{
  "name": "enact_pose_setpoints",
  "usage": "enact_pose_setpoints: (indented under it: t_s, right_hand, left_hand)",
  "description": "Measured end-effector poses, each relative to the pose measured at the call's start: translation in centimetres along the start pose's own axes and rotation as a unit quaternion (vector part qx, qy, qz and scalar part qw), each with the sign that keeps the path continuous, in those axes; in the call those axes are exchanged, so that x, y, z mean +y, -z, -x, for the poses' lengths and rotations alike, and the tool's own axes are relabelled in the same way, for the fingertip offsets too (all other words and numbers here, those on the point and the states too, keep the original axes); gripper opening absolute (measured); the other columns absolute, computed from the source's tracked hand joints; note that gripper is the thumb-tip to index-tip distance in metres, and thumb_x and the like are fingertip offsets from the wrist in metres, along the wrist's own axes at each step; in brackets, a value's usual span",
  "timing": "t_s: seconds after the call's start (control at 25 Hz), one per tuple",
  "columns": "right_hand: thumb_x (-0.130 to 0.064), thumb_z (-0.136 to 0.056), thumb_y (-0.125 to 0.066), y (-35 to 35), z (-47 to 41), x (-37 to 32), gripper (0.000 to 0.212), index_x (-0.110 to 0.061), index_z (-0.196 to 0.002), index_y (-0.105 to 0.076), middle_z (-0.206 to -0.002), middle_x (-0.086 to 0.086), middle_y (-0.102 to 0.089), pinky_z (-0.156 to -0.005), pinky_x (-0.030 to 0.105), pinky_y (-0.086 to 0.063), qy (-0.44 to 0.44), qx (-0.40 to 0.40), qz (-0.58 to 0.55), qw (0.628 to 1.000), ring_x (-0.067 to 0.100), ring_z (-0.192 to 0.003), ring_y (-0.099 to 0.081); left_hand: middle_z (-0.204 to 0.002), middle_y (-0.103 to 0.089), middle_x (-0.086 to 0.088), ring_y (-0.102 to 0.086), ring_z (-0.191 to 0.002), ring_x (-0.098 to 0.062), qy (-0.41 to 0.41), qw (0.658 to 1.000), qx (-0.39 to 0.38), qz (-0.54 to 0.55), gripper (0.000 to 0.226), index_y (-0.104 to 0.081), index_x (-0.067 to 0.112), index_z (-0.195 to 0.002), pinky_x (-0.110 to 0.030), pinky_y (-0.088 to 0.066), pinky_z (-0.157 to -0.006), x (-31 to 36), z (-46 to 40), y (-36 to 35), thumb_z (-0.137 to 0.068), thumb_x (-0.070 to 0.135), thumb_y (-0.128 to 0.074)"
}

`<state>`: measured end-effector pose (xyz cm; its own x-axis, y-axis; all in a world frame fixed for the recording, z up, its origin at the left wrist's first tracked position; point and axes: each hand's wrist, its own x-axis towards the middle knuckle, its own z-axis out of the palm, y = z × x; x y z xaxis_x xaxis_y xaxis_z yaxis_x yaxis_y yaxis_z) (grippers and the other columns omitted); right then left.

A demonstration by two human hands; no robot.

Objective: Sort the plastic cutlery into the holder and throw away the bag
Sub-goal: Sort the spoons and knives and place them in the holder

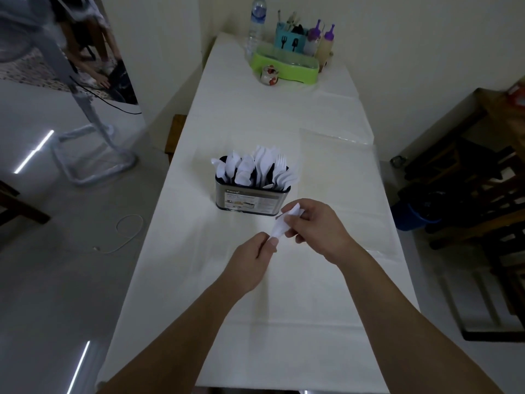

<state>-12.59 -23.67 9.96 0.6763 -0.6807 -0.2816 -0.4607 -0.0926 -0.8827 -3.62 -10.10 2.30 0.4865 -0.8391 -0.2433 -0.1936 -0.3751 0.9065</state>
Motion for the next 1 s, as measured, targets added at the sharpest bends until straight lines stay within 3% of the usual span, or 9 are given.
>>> enact_pose_setpoints:
  t_s: [0.16, 0.32, 0.48, 0.6, 0.72, 0.84, 1.0]
  right_hand:
    - [-0.009, -0.094, -0.062, 0.0, -0.5, -0.1, 0.010, -0.009, -0.102, -0.068, -0.080, 0.005, -0.072, -0.053, 0.026, -0.051, 0.000, 0.020, -0.038, 0.999, 0.013, -0.063, -0.068]
    - [-0.009, -0.091, -0.066, 0.7, -1.1, -0.7, 0.007, -0.012, -0.089, -0.072, -0.071, 0.004, -0.069, -0.049, 0.023, -0.047, 0.013, 0.018, 0.051, 0.998, 0.006, -0.057, -0.063]
    - [-0.010, -0.089, -0.068, 1.3, -1.7, -1.2, 0.008, -0.015, -0.087, -0.074, -0.073, 0.016, -0.067, -0.053, 0.026, -0.049, 0.025, 0.039, 0.073, 0.996, 0.012, -0.057, -0.057]
    - [-0.009, -0.089, -0.070, 2.1, -2.1, -2.0, 0.004, -0.011, -0.089, -0.073, -0.069, 0.011, -0.064, -0.050, 0.022, -0.047, 0.041, 0.073, 0.051, 0.995, 0.012, -0.055, -0.054]
    - [-0.010, -0.088, -0.070, 3.7, -2.7, -3.3, 0.006, -0.016, -0.086, -0.071, -0.068, 0.004, -0.065, -0.055, 0.026, -0.047, 0.070, 0.132, 0.040, 0.988, 0.008, -0.056, -0.057]
    - [-0.015, -0.088, -0.070, 5.3, -3.3, -4.6, 0.016, -0.029, -0.080, -0.069, -0.068, -0.004, -0.064, -0.059, 0.026, -0.046, 0.115, 0.167, 0.061, 0.977, 0.007, -0.059, -0.056]
    - [-0.021, -0.089, -0.069, 6.3, -4.0, -6.0, 0.020, -0.037, -0.076, -0.066, -0.066, -0.011, -0.063, -0.059, 0.022, -0.039, 0.149, 0.183, 0.093, 0.967, 0.000, -0.055, -0.051]
  left_hand:
    - [-0.063, -0.048, 0.007, -0.042, -0.055, -0.007, -0.013, 1.000, 0.017, 0.006, 0.029, -0.059, 0.013, -0.095, -0.023, -0.033, -0.053, 0.6, -0.6, 0.1, -0.103, 0.035, -0.042]
    - [-0.066, -0.050, 0.007, -0.043, -0.056, -0.008, -0.006, 1.000, -0.004, 0.006, 0.030, -0.059, 0.012, -0.099, -0.025, -0.036, -0.054, 0.6, -0.7, 0.0, -0.103, 0.036, -0.041]
    - [-0.071, -0.058, 0.000, -0.054, -0.064, -0.016, -0.003, 0.999, -0.003, 0.046, 0.031, -0.060, 0.013, -0.096, -0.044, -0.051, -0.066, 1.2, -1.6, 0.2, -0.102, 0.039, -0.043]
    - [-0.087, -0.067, 0.002, -0.061, -0.078, -0.018, -0.022, 0.998, 0.038, 0.050, 0.025, -0.063, 0.018, -0.108, -0.032, -0.049, -0.069, 1.6, -2.7, 0.9, -0.102, 0.031, -0.043]
    - [-0.111, -0.068, -0.003, -0.061, -0.097, -0.016, -0.087, 0.987, 0.136, -0.010, 0.035, -0.066, 0.011, -0.120, -0.020, -0.044, -0.084, 1.5, -4.2, 2.0, -0.093, 0.000, -0.045]
    - [-0.126, -0.065, -0.001, -0.059, -0.115, -0.017, -0.171, 0.971, 0.144, -0.087, 0.055, -0.065, 0.012, -0.126, -0.025, -0.046, -0.098, 1.7, -5.8, 3.0, -0.081, -0.009, -0.042]
    - [-0.144, -0.053, 0.003, -0.049, -0.131, -0.013, -0.182, 0.961, 0.115, -0.176, 0.057, -0.054, 0.015, -0.139, -0.030, -0.045, -0.106, 2.4, -7.4, 3.8, -0.088, -0.007, -0.045]
